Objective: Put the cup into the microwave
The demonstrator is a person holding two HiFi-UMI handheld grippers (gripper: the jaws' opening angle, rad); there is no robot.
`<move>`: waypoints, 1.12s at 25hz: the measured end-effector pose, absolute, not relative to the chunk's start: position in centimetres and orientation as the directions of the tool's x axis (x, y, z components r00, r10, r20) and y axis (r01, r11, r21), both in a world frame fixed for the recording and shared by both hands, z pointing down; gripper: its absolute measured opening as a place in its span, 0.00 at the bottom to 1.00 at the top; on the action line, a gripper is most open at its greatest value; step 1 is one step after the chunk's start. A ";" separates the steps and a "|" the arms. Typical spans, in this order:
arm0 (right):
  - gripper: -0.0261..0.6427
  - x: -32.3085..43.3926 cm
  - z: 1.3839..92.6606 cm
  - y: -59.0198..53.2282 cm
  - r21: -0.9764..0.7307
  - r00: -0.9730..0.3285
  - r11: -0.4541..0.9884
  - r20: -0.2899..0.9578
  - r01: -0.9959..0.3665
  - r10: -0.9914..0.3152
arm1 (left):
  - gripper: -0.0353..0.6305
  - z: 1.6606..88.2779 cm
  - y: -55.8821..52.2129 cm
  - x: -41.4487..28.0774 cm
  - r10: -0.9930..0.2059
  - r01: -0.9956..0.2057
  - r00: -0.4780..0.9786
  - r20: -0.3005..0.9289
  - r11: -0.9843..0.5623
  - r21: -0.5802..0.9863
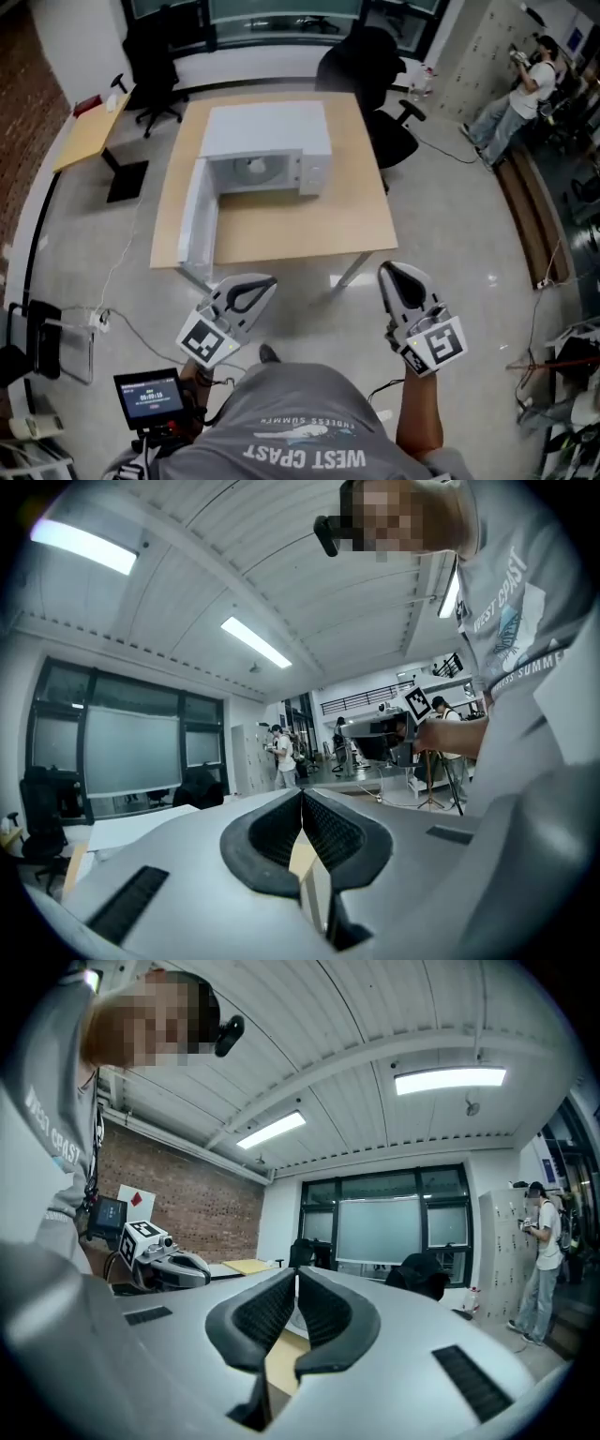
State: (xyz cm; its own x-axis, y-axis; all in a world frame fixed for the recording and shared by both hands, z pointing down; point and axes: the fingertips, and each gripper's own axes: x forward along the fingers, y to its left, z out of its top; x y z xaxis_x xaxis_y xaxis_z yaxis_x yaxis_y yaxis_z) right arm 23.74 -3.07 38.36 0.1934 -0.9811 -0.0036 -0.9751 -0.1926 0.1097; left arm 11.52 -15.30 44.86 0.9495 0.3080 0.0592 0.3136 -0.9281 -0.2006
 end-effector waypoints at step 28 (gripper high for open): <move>0.07 13.5 38.6 30.7 0.133 0.420 -0.412 0.035 -0.901 -0.907 | 0.09 45.6 13.6 3.1 0.435 0.447 0.892 0.121 -0.889 -0.102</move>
State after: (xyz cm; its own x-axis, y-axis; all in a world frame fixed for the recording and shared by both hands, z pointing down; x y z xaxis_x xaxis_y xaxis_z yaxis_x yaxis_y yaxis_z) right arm 13.53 30.69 38.58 0.4197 -0.9070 0.0347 -0.9014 -0.4120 0.1330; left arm 3.11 13.55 45.58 0.8923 0.4348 0.1215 0.4470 -0.8887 -0.1022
